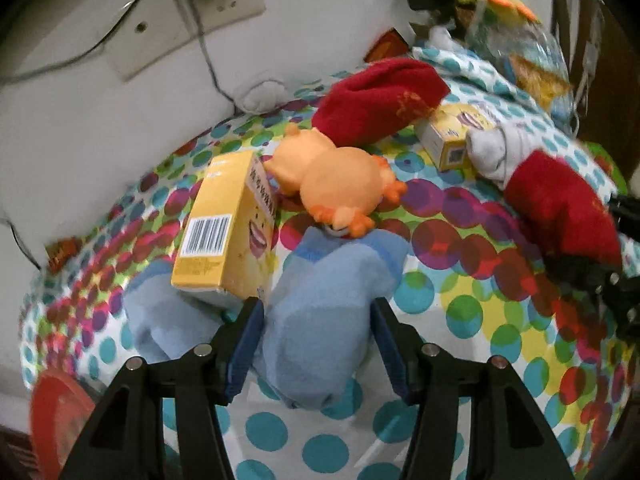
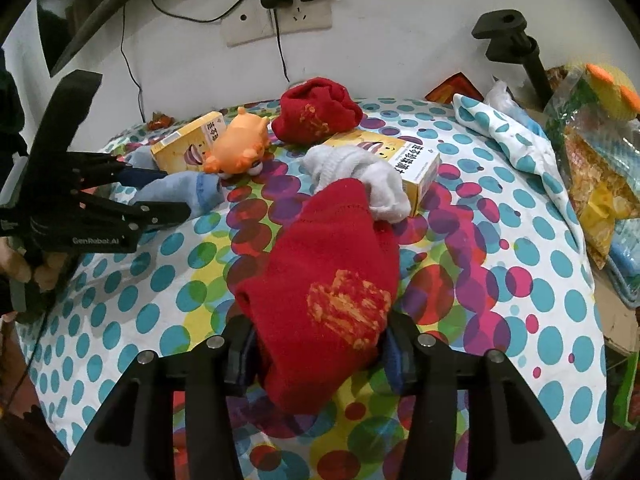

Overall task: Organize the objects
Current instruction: 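Grasp the light blue sock with the left gripper while the right gripper holds the red sock, then carry the light blue sock onto the red tray and open the left gripper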

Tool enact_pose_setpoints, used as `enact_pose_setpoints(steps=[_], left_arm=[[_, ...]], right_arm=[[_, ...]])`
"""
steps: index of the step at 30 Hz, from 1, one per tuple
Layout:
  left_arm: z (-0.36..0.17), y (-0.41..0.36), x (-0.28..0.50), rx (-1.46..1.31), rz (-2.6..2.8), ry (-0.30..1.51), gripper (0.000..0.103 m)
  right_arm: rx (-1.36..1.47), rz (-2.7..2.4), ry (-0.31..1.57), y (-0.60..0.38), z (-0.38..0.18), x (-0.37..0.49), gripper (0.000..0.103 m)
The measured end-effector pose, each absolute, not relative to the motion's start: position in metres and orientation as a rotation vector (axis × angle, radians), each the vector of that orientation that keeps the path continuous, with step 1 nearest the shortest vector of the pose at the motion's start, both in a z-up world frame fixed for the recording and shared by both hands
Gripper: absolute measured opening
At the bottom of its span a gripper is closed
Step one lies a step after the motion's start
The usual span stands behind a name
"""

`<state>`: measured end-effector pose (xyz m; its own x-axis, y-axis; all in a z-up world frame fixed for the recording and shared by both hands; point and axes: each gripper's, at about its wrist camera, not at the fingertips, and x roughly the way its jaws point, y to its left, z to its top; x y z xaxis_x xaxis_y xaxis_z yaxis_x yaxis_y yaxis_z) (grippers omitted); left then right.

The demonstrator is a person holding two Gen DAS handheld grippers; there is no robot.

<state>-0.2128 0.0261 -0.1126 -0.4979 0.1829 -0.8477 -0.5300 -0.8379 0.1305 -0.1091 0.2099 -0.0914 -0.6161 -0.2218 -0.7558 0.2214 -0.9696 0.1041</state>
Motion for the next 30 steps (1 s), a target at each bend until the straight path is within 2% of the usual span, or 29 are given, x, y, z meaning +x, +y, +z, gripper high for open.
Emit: enact_pose_setpoints(steps=[5,8,9,17,19,20,21,30], left_arm=[[-0.115,0.012,-0.202,-1.298,2.401,0.370,0.056],[-0.114,0.013,-0.186,-1.297,2.442,0.372,0.041],[-0.113,0.013,-0.180,-1.300,2.457,0.372,0.040],[-0.113,0.004,-0.137,-1.308,2.557,0.275,0.039],[-0.114,0.001,-0.128,-1.309,2.580,0.252,0.039],[-0.114,-0.001,-0.123,-1.308,2.589,0.235,0.039],[-0.114,0.000,-0.121,-1.309,2.596,0.230,0.039],[-0.117,-0.008,-0.110,-1.248,2.645,0.160,0.041]], right_arm=[[1.229,-2.627,0.015,0.208,-0.091,-0.109,0.048],[1.232,-2.626,0.030,0.206,-0.091,-0.108,0.050],[1.231,-2.626,0.033,0.206,-0.091,-0.108,0.050],[1.195,-2.603,-0.049,0.213,-0.088,-0.106,0.063],[1.152,-2.635,-0.086,0.219,-0.083,-0.101,0.059],[1.140,-2.633,-0.112,0.221,-0.082,-0.098,0.047],[1.151,-2.626,-0.126,0.221,-0.082,-0.096,0.041],[1.014,-2.601,-0.046,0.205,-0.065,-0.060,0.040]])
